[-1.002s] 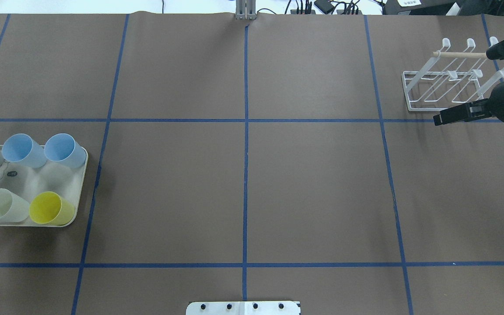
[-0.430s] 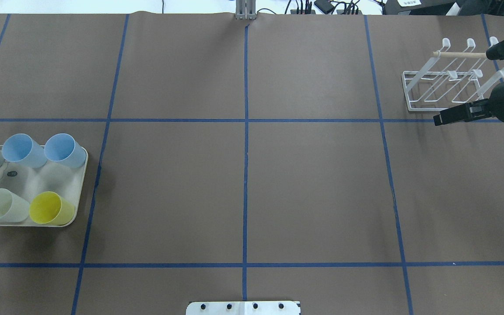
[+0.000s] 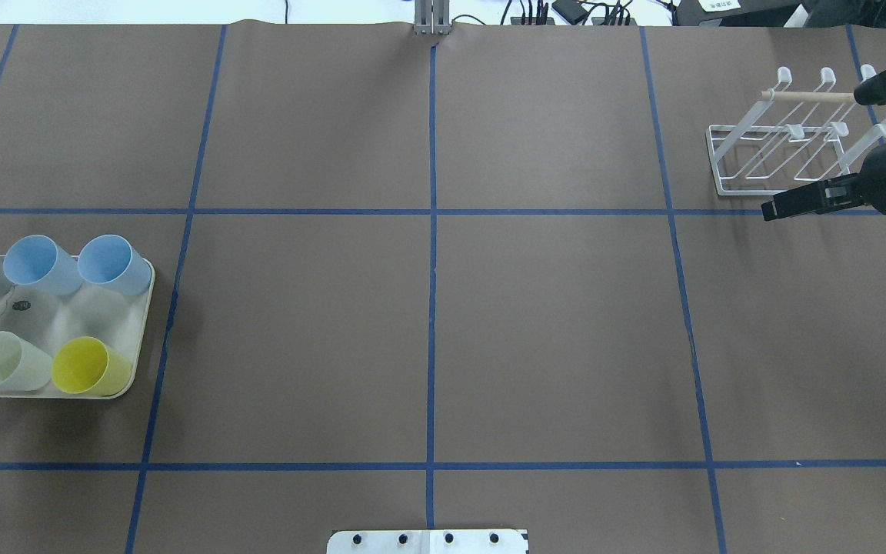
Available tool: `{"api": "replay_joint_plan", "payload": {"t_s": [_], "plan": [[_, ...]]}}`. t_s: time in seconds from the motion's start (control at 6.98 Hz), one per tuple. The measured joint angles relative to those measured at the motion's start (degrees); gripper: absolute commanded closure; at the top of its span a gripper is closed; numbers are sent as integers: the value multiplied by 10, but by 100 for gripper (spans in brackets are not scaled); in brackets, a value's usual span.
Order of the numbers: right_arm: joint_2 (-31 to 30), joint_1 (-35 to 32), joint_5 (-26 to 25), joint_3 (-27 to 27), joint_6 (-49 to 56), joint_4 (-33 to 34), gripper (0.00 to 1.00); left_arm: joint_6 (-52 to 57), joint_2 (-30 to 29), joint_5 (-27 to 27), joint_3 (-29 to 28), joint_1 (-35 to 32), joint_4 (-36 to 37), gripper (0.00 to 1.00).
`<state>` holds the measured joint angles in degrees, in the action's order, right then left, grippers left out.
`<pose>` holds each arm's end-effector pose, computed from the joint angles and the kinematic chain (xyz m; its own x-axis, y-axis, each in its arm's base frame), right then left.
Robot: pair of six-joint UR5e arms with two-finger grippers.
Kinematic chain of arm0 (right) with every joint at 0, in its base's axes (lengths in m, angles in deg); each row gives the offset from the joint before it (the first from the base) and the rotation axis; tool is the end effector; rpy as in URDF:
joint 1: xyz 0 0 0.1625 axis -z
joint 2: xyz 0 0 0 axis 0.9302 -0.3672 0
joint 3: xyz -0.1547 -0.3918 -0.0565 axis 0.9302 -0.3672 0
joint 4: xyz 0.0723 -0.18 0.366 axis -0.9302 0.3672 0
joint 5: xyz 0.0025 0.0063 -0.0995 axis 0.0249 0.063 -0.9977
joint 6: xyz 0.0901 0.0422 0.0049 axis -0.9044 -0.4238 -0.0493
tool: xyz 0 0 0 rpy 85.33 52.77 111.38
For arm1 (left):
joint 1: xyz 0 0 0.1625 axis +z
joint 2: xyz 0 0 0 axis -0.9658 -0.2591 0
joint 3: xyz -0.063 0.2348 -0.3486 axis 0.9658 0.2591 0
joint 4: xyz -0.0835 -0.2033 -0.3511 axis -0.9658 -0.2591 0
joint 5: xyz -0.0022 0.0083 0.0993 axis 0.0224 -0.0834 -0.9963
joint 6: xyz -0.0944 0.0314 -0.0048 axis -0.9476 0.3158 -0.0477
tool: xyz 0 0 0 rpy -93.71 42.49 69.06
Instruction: Transfer IKEA cup to right arm and place on rack
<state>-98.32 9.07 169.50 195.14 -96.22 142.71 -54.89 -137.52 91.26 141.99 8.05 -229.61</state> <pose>-0.1713 -0.4454 0.3860 0.6154 -0.2116 0.7593 -0.0799 0.9416 0.3272 0.1034 -0.4381 0.6652 0.6156 0.5641 -0.5504 -0.0571 0.7284 0.6827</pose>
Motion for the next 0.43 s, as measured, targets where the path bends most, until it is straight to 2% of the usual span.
{"api": "replay_joint_plan", "payload": {"t_s": [0.14, 0.43], "plan": [[1, 0, 0, 0, 1, 0, 0, 1, -3, 13, 9, -14, 6, 100], [27, 1, -1, -1, 5, -1, 1, 2, -11, 34, 34, -96, 34, 100]]}}
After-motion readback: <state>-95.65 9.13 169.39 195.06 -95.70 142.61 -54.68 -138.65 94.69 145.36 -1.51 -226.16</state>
